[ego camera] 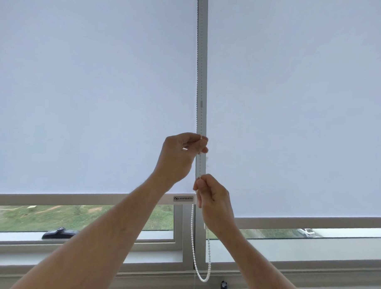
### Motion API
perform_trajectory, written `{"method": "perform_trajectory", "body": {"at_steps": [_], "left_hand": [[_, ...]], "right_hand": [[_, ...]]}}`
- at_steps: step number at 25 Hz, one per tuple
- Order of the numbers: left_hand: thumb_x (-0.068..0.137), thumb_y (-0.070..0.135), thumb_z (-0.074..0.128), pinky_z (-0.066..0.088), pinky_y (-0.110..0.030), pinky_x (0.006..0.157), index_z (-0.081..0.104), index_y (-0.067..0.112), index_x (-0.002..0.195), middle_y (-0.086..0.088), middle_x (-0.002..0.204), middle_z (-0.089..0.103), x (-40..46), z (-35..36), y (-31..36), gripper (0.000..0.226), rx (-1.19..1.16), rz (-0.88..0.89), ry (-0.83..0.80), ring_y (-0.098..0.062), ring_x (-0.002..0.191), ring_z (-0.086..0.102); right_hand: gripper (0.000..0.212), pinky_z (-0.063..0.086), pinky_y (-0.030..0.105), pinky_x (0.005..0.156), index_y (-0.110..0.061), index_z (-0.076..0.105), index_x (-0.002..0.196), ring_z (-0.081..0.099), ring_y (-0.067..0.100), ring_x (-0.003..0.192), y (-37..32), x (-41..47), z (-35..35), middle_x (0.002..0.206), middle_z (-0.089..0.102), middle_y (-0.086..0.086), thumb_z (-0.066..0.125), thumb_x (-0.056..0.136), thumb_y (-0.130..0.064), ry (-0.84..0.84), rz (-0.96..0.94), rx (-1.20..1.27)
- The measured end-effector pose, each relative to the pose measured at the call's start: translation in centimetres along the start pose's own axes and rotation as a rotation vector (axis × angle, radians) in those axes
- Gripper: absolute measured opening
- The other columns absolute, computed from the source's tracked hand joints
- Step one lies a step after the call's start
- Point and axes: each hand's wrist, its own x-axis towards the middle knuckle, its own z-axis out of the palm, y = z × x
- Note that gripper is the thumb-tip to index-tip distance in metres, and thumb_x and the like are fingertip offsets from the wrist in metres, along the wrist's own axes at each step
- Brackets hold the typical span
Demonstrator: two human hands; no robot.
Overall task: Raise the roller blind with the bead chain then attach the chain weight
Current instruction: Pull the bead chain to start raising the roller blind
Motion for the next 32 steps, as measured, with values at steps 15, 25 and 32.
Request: {"method": "perform_trajectory", "body": {"at_steps": [15,25,32], "left_hand": [[0.087,0.015,0.072,0.054,-0.021,0.07,0.073,0.019,0.081,0.005,0.067,0.074,-3.5,0.5,-3.3,0.007,0.04,-0.001,-0.037,-0.005,0.067,0.069],[0.087,0.03,0.071,0.044,-0.009,0.064,0.072,0.037,0.079,0.012,0.074,0.075,-5.6,0.2,-4.5,0.011,0.285,0.058,-0.029,0.004,0.067,0.061],[0.095,0.054,0.041,0.052,-0.031,0.076,0.072,0.025,0.1,0.009,0.092,0.074,-3.0,-1.5,-2.9,0.043,0.211,0.083,0.145,-0.01,0.09,0.067]], "right_hand": [[0.04,0.049,0.023,0.067,-0.027,0.072,0.091,0.067,0.01,0.067,-3.7,7.3,-2.4,0.07,0.075,-0.001,0.04,0.103,-0.048,0.119,0.047,0.103],[0.037,0.04,0.028,0.047,-0.026,0.058,0.068,0.042,0.01,0.042,-7.1,10.4,-1.2,0.042,0.046,-0.011,0.042,0.101,-0.021,0.122,0.003,0.013],[0.035,0.039,0.024,0.046,-0.027,0.056,0.065,0.044,0.01,0.044,-5.1,8.5,-1.2,0.045,0.048,-0.007,0.042,0.094,-0.013,0.1,-0.022,-0.032]]}}
